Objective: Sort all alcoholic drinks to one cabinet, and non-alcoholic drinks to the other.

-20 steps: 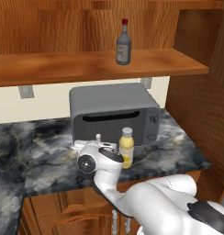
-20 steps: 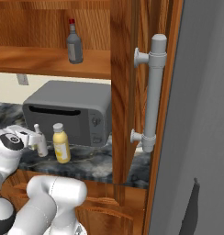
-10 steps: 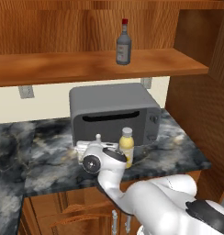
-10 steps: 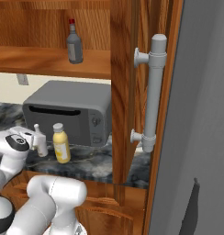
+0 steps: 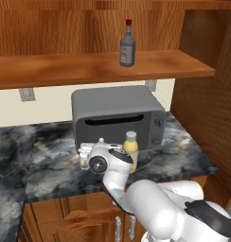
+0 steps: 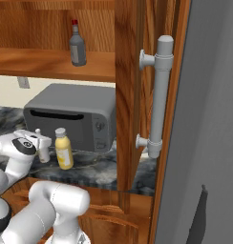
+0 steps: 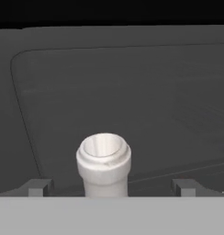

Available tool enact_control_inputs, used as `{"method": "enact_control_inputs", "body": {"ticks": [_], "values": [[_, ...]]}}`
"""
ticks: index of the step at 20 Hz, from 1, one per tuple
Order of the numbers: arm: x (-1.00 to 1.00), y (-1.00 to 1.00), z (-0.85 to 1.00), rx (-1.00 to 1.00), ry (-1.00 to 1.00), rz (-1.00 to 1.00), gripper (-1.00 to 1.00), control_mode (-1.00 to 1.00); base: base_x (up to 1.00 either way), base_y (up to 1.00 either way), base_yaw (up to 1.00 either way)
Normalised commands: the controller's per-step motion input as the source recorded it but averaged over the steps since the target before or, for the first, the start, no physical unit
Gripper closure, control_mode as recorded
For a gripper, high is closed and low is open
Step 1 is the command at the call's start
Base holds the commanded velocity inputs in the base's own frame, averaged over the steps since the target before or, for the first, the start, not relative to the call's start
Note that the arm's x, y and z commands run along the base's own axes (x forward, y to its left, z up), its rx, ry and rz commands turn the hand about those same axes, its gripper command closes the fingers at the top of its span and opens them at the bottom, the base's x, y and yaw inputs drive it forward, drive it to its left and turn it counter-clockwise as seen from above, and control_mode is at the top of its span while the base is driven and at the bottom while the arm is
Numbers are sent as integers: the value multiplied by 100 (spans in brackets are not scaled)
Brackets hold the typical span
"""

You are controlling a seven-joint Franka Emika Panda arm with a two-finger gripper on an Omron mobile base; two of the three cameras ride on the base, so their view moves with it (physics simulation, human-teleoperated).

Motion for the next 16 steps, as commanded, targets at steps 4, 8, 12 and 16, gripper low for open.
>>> {"method": "enact_control_inputs", "body": {"ticks": [4,8,12,16], "values": [[10,0,-7,0,2,3,100,-100,0,0,0],[1,1,-5,0,2,1,100,-100,0,0,0],[0,2,0,0,1,0,100,-100,0,0,0],[0,0,0,0,0,0,100,-100,0,0,0]]}}
